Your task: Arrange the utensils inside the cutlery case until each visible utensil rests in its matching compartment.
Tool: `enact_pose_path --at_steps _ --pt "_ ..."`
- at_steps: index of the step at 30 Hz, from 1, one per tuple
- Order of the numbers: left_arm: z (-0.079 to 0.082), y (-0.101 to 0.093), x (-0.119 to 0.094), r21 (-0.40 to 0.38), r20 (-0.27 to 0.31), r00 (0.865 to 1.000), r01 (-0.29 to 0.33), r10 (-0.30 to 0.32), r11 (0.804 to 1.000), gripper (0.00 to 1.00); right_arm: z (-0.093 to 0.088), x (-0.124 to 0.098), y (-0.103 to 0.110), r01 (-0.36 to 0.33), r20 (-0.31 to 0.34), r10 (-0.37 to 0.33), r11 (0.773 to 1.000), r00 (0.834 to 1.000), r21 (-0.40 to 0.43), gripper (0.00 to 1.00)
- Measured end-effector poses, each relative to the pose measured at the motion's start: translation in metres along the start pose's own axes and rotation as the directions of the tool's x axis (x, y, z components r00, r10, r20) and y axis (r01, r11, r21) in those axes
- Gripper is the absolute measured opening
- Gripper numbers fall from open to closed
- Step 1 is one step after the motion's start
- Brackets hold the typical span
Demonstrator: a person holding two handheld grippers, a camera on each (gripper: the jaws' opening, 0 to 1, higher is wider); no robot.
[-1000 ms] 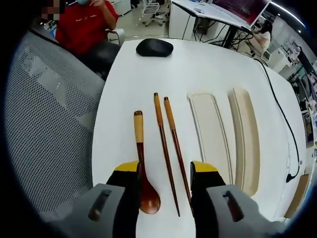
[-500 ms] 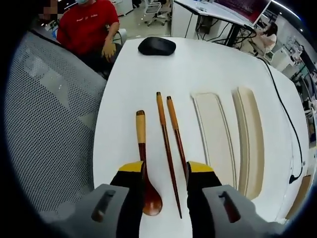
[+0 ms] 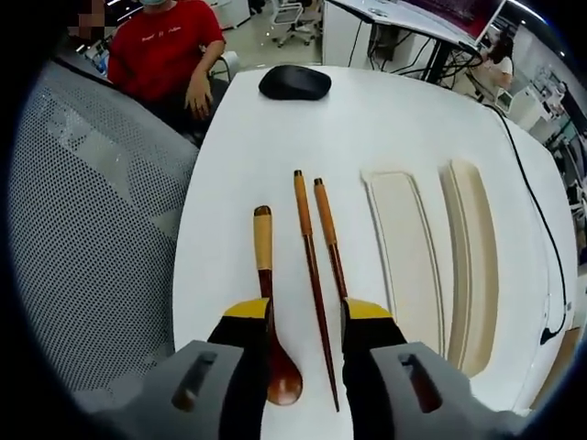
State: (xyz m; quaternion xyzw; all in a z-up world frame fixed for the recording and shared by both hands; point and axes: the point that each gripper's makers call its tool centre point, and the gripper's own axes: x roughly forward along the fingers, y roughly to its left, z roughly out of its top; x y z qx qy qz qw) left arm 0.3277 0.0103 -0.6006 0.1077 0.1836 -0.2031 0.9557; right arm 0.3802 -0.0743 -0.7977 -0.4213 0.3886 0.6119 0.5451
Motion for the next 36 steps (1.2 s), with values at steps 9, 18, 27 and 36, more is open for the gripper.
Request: enact_pose_path --at_steps 9,18,27,36 --pt "0.001 0.001 0.000 -0.005 0.001 1.000 -0.003 0.003 1.000 0.69 -0.002 0.003 -0.001 -0.008 -0.016 0.008 1.000 1.000 -0.002 0.24" --pt "0.002 0.002 0.001 -0.010 0.003 1.000 -0.005 0.005 1.000 0.69 -0.001 0.007 -0.002 -0.017 -0.021 0.017 1.000 1.000 -0.011 0.21" --pt "0.003 0.002 0.002 -0.019 0.006 1.000 -0.002 0.003 1.000 0.69 -0.002 0.013 -0.004 -0.020 -0.043 0.019 0.999 0.999 -0.029 0.20" --pt "0.002 0.003 0.002 -0.025 0.004 1.000 -0.001 0.001 1.000 0.69 -0.006 0.019 -0.003 -0.034 -0.065 0.032 0.999 0.997 -0.037 0.18"
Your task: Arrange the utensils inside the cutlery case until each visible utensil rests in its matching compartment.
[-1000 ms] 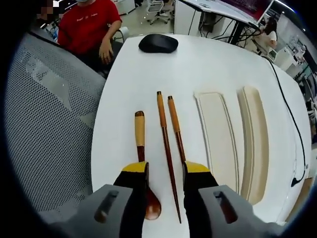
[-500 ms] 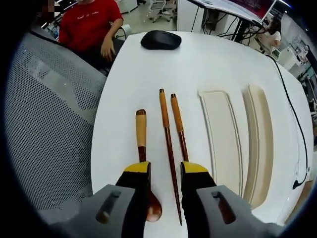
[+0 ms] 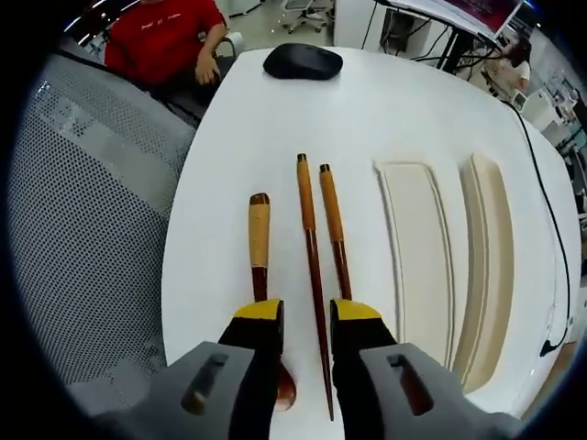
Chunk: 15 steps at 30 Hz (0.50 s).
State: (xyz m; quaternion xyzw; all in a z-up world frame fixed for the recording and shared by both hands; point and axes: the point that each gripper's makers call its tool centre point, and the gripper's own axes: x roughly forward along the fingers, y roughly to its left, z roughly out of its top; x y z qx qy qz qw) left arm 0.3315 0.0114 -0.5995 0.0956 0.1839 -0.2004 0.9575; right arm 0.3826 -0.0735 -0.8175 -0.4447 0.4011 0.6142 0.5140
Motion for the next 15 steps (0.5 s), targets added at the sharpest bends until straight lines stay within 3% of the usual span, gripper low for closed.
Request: enact_pose_path --at_steps 7,15 --pt "-0.0010 -0.0014 0.0009 -0.001 -0.004 1.000 0.006 -0.006 1.000 0.69 0.0017 0.0022 -0.0026 0.004 0.000 -0.004 1.000 1.000 0.000 0.15" --pt "-0.0010 -0.0023 0.0006 0.002 -0.005 1.000 0.009 -0.009 1.000 0.69 0.0028 0.0038 -0.0024 0.017 -0.060 -0.023 0.996 0.998 -0.085 0.13"
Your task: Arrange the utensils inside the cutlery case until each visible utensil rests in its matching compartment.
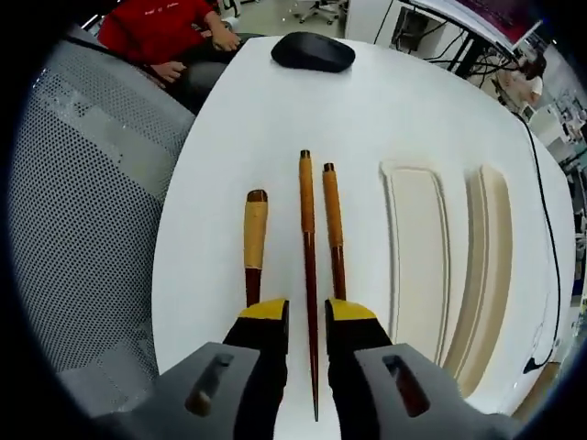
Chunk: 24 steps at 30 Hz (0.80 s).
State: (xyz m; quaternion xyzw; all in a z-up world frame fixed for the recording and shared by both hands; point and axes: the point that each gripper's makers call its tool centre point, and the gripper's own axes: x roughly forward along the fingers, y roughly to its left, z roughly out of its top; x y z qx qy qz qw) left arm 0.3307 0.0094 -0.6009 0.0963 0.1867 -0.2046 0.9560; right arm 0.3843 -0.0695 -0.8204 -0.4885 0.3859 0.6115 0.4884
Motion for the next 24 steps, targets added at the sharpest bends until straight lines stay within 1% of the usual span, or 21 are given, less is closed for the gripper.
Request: enact_pose_path --at_steps 8,12,15,19,24 --pt "0.0008 -0.0014 -0.0010 0.008 0.002 1.000 -0.001 0.001 1.000 0.68 -0.0005 -0.0005 -0.0021 -0.006 -0.005 0.006 1.000 1.000 0.018 0.12" --pt "0.0012 -0.0024 -0.0010 0.011 0.001 1.000 0.003 -0.003 1.000 0.68 0.0001 -0.0003 -0.0025 -0.007 -0.027 0.007 1.000 1.000 0.010 0.12" --pt "-0.0006 -0.0075 0.0002 0.026 -0.011 1.000 0.024 -0.024 0.999 0.68 0.0007 0.0005 -0.0040 -0.015 -0.048 0.015 1.000 0.999 0.006 0.12" --pt "-0.0011 -0.0088 0.0005 0.052 -0.016 0.999 0.033 -0.032 0.998 0.68 -0.0002 0.0000 -0.0039 -0.021 -0.074 0.022 1.000 0.997 0.017 0.11" --pt "-0.0011 -0.0085 0.0000 0.039 -0.010 0.999 0.039 -0.038 0.998 0.68 -0.0009 -0.0003 -0.0061 -0.020 -0.079 0.023 0.999 0.997 0.034 0.10"
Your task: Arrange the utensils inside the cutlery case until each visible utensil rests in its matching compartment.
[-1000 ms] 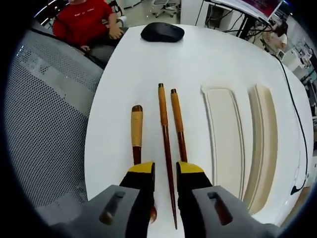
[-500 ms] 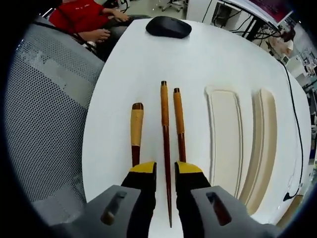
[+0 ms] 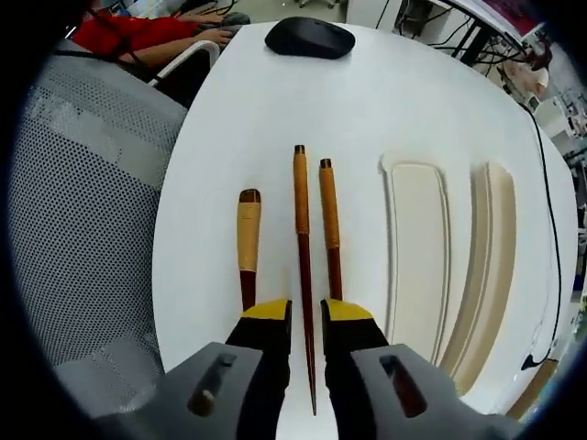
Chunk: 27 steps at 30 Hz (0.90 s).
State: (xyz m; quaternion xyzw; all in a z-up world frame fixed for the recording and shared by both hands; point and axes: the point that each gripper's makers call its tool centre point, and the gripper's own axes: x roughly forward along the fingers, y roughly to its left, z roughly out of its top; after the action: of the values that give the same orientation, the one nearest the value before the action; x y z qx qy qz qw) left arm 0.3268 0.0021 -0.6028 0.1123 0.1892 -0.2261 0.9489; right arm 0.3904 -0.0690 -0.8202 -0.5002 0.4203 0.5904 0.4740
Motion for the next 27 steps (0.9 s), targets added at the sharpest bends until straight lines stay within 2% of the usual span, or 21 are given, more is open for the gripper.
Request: enact_pose_path --at_steps 4,6,9,13,18,24,27 --pt "0.002 0.000 0.000 -0.004 0.008 1.000 -0.001 0.001 1.000 0.67 0.001 0.001 0.000 0.004 -0.028 -0.004 1.000 1.000 -0.001 0.10" --pt "-0.006 0.012 -0.004 0.000 -0.035 0.997 -0.068 0.068 0.998 0.65 0.001 0.000 0.000 0.008 -0.039 -0.007 1.000 0.999 0.003 0.10" --pt "0.001 0.010 -0.004 -0.036 0.007 0.999 -0.054 0.054 0.998 0.65 0.000 0.000 -0.001 0.016 -0.056 -0.016 1.000 0.998 -0.001 0.11" --pt "0.001 0.004 -0.003 -0.011 0.001 1.000 -0.032 0.032 0.999 0.65 -0.001 -0.002 -0.002 0.018 -0.054 -0.018 1.000 0.998 0.017 0.10" --pt "0.011 -0.007 -0.004 0.000 0.045 0.999 0.010 -0.010 1.000 0.65 -0.003 -0.003 -0.001 0.015 -0.034 -0.014 0.999 0.999 0.029 0.10" --pt "0.009 -0.015 -0.005 0.036 0.037 0.999 0.028 -0.029 0.999 0.64 -0.002 -0.003 0.001 0.015 -0.034 -0.015 1.000 0.999 0.014 0.10" --pt "0.011 -0.016 -0.006 0.027 0.048 0.998 0.038 -0.039 0.999 0.64 -0.004 -0.004 0.000 0.025 0.013 -0.026 0.998 1.000 0.058 0.08"
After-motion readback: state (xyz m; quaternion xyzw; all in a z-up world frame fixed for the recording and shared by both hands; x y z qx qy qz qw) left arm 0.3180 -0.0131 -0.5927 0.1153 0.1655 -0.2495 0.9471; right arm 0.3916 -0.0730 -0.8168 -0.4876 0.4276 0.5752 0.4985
